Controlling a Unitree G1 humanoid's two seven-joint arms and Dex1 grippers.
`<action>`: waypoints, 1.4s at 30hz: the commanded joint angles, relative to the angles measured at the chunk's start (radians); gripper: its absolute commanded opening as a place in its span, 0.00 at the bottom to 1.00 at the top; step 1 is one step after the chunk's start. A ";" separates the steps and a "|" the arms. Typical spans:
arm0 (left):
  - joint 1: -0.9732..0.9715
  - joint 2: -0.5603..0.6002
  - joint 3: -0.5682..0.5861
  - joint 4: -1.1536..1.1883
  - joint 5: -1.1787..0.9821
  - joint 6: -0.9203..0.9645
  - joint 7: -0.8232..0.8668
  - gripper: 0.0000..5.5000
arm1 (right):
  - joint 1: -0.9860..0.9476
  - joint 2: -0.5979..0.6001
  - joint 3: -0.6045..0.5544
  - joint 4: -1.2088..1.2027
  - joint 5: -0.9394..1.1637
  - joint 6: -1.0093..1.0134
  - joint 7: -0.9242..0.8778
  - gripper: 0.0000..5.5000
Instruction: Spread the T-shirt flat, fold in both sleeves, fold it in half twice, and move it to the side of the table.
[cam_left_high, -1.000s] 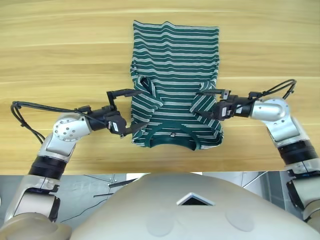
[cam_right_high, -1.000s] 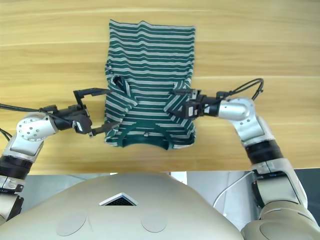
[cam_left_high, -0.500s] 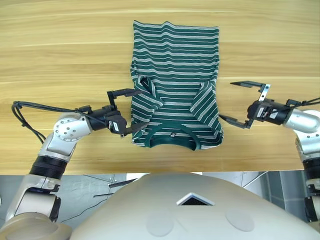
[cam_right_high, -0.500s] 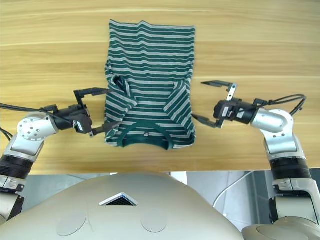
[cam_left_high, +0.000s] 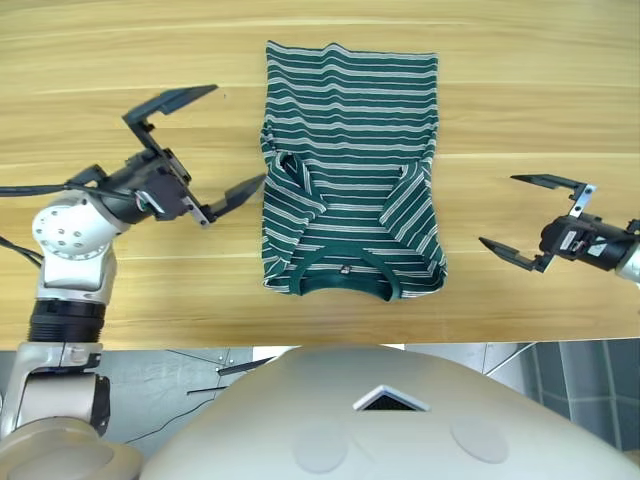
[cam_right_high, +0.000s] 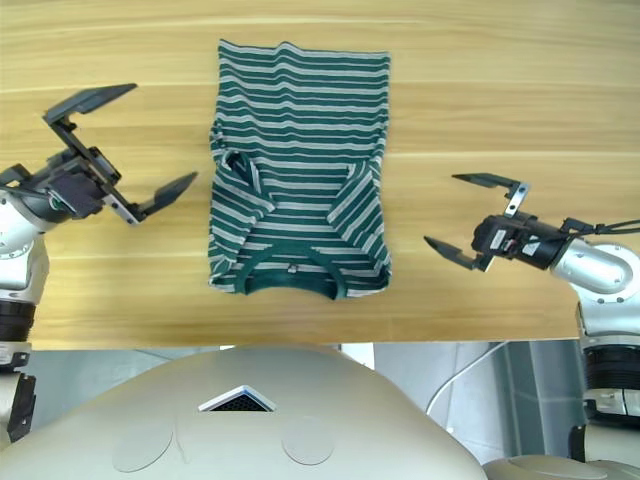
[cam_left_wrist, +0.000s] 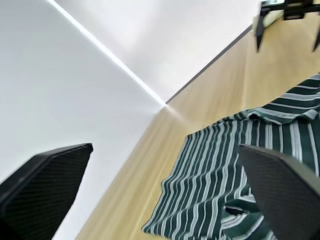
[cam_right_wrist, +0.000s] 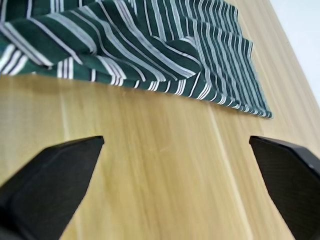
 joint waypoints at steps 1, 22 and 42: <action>0.069 0.075 -0.004 0.058 0.024 -0.011 -0.092 0.98 | 0.015 -0.015 0.017 0.019 -0.014 -0.015 0.026 0.98; 0.225 0.104 -0.109 0.106 0.159 -0.047 -0.195 0.98 | 0.084 0.005 0.180 -0.066 0.027 -0.057 0.106 0.98; 0.142 0.028 -0.258 0.156 0.235 -0.038 -0.185 0.98 | 0.011 0.050 0.266 -0.028 -0.019 -0.053 0.100 0.83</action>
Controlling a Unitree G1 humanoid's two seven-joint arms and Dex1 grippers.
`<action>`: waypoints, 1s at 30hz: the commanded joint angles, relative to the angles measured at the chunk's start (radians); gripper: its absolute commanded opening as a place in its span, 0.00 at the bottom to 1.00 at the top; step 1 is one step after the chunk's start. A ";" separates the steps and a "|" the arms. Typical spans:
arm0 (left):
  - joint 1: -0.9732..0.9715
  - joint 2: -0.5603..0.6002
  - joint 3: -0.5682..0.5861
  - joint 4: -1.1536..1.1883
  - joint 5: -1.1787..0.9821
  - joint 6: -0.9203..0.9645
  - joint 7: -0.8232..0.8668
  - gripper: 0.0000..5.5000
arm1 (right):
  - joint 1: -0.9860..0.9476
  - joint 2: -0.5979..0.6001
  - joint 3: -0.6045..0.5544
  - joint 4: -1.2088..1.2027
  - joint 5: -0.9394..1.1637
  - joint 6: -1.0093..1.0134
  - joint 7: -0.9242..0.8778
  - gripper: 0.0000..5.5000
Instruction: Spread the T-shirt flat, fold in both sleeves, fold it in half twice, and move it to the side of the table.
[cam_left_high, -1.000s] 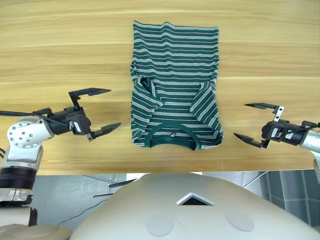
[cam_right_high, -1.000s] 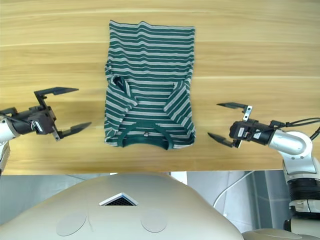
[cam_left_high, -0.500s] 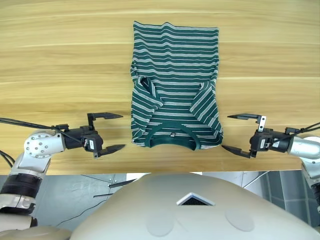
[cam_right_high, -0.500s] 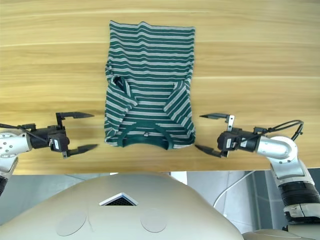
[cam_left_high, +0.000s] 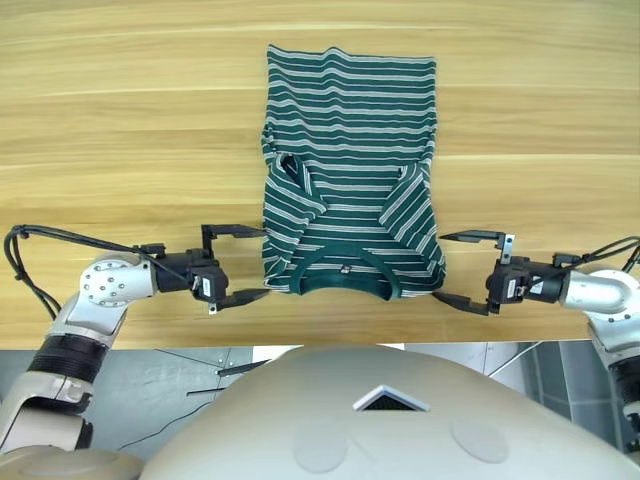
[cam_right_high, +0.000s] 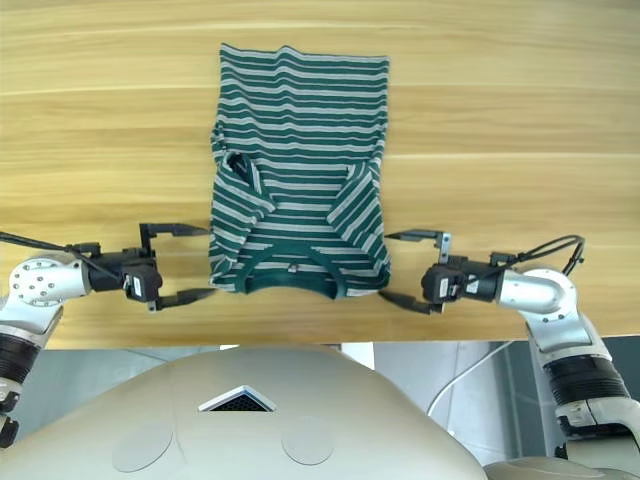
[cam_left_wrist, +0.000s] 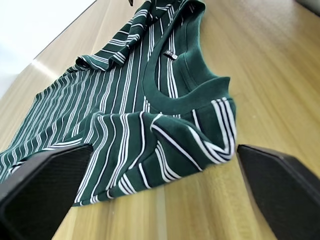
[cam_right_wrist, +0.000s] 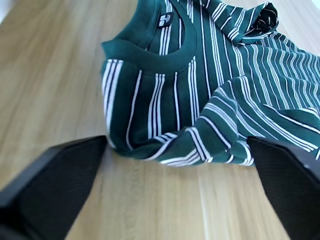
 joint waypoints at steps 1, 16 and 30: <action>-0.008 -0.013 -0.035 0.040 0.056 0.007 -0.008 0.94 | -0.014 0.003 0.018 0.032 -0.048 0.010 0.002 0.79; -0.030 -0.023 -0.075 0.048 0.045 -0.002 -0.002 0.49 | -0.023 0.005 0.045 0.018 -0.052 0.005 -0.002 0.29; -0.045 -0.032 -0.079 0.057 0.050 0.001 -0.002 0.09 | -0.042 0.015 0.054 0.012 -0.049 0.021 -0.002 0.01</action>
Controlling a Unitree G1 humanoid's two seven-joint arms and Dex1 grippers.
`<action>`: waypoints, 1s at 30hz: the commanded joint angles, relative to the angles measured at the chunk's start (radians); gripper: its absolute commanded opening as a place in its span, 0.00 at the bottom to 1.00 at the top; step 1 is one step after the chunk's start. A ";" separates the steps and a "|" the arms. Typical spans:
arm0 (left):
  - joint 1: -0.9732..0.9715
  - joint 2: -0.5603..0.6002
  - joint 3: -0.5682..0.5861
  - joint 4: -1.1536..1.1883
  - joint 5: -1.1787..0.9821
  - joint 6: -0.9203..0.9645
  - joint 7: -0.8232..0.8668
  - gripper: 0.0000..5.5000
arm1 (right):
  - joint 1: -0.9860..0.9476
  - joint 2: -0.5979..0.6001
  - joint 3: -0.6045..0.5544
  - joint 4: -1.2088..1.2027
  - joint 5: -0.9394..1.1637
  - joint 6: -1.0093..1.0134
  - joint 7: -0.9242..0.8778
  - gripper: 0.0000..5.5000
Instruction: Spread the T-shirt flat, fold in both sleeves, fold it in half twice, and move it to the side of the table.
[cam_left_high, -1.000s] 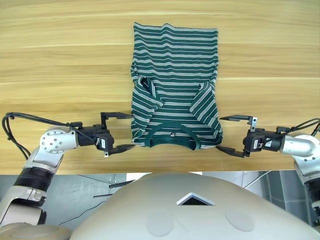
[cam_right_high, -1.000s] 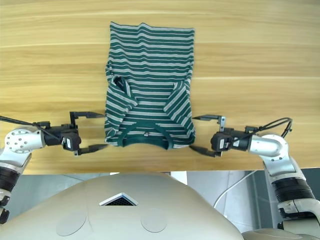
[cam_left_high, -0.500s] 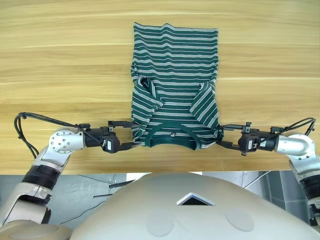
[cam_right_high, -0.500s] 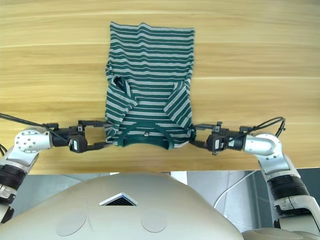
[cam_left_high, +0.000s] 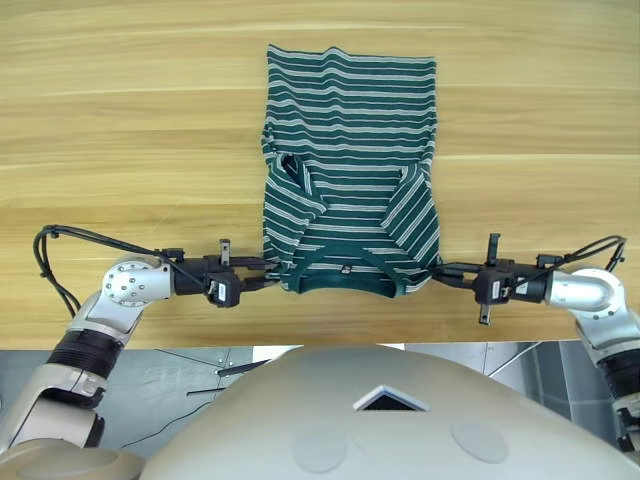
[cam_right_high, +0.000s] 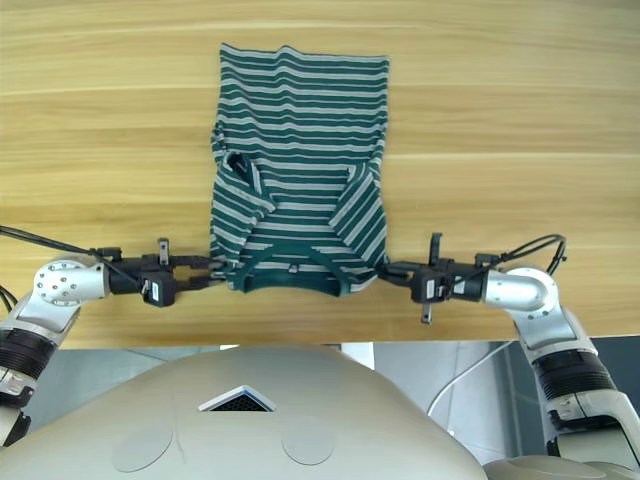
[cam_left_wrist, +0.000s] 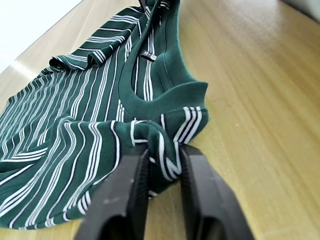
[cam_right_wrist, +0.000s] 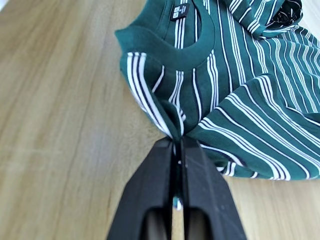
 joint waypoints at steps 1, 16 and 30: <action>-0.013 0.004 -0.009 0.003 0.013 0.011 -0.006 0.06 | -0.016 0.003 0.004 -0.008 -0.010 0.009 0.003 0.01; 0.029 0.082 0.054 -0.085 -0.044 -0.019 0.002 0.01 | 0.087 -0.098 -0.081 -0.174 0.129 -0.040 0.043 0.01; 0.227 0.222 0.049 -0.337 -0.308 -0.107 -0.048 0.01 | 0.280 -0.146 -0.180 -0.297 0.295 -0.145 0.077 0.01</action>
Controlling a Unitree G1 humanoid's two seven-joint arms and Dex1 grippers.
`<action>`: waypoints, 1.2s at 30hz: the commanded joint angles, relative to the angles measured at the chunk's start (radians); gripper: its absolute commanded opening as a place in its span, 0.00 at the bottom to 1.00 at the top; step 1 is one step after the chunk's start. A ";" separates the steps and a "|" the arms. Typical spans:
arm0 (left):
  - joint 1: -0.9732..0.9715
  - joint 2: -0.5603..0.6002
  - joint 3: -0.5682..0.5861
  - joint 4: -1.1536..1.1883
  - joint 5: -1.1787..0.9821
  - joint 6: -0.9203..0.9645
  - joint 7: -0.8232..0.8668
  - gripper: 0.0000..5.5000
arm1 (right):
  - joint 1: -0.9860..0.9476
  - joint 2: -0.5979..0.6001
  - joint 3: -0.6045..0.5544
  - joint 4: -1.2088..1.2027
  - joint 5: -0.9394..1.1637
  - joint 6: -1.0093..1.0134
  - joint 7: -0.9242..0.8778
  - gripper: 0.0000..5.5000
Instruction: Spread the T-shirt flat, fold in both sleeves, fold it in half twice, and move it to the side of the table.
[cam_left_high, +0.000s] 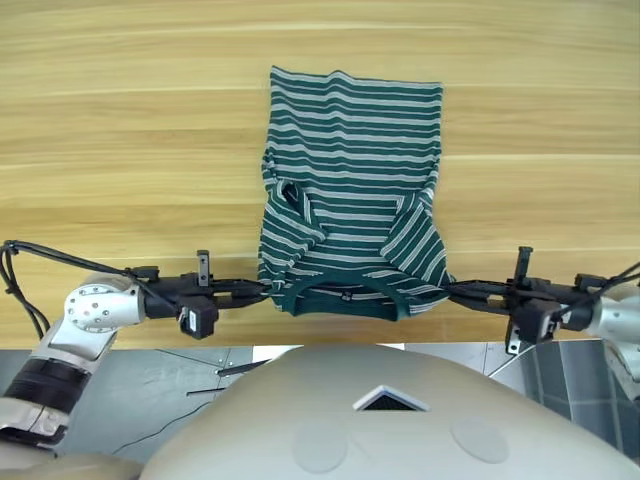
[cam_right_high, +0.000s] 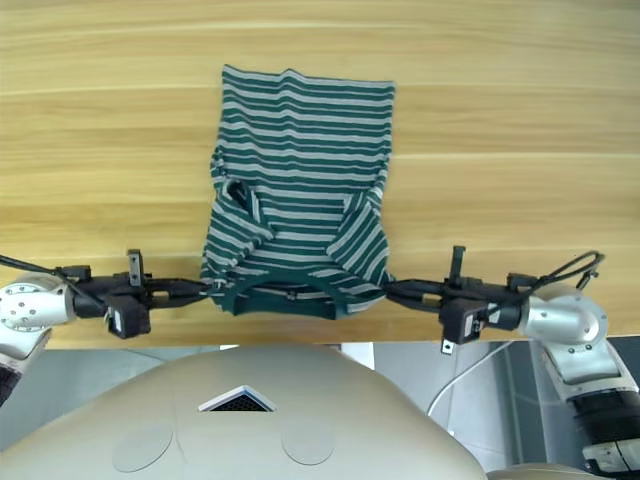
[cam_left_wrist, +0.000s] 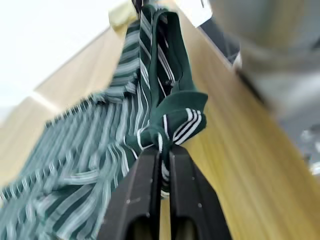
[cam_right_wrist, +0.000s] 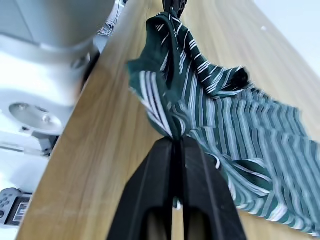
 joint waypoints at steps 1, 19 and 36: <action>0.032 0.054 -0.002 -0.075 -0.099 -0.026 -0.032 0.01 | 0.026 -0.022 -0.029 -0.030 0.045 -0.021 0.020 0.01; -0.287 -0.154 0.113 0.068 -0.201 0.147 -0.045 0.01 | -0.414 0.146 -0.099 0.127 0.013 0.267 -0.130 0.00; -0.925 -0.450 0.192 0.887 0.140 0.165 0.116 0.01 | -0.955 0.391 0.046 0.607 -0.417 0.463 -0.401 0.00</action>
